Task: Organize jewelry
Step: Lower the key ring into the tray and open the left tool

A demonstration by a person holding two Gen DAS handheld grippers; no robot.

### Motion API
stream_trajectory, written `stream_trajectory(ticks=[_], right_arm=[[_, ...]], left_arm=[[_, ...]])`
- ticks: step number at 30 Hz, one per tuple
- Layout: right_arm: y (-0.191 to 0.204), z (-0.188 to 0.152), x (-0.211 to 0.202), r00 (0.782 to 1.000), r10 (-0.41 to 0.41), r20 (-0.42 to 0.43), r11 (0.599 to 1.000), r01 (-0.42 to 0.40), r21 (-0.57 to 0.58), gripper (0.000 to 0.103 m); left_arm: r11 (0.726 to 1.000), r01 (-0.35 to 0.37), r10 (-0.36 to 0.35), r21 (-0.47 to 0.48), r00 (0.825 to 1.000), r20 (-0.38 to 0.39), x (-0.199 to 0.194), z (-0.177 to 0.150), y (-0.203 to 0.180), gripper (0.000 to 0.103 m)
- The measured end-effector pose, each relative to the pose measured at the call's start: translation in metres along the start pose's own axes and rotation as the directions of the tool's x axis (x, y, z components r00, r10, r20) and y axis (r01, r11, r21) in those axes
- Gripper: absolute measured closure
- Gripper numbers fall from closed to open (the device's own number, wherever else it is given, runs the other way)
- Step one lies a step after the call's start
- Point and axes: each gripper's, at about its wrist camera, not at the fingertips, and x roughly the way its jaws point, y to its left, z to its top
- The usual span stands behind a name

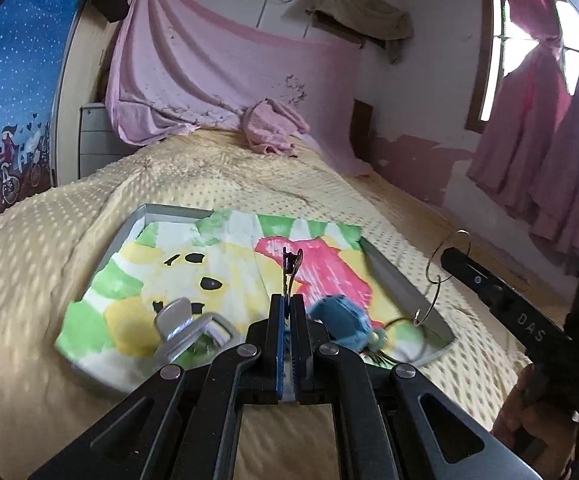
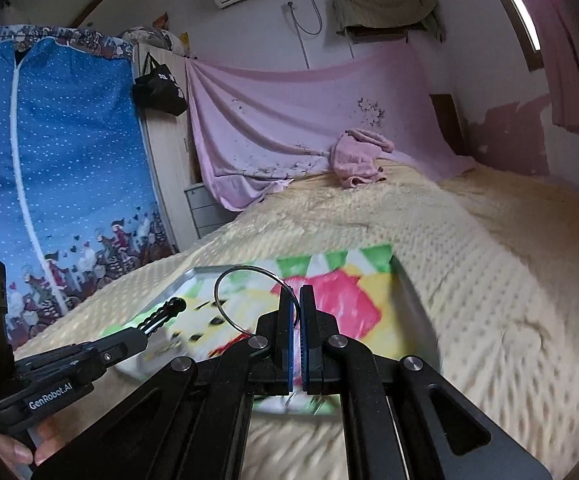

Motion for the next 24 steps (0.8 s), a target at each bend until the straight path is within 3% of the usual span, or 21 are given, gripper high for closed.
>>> stream_trajectory(ticks=[12,24], right_arm=[[-0.025,-0.023,0.060,0.984,-0.036,-0.177,0.996,0.048,0.069,0.100],[-0.024,-0.040,0.082,0.953,-0.065,-0.296,0.996,0.081,0.042,0.099]], left_arm=[[0.998,-0.044,0.038,-0.034,0.985,-0.168,0.058,-0.001,0.004,0.100],[0.996,-0.063,0.050,-0.059,0.979,-0.198,0.059,-0.002,0.008,0.099]])
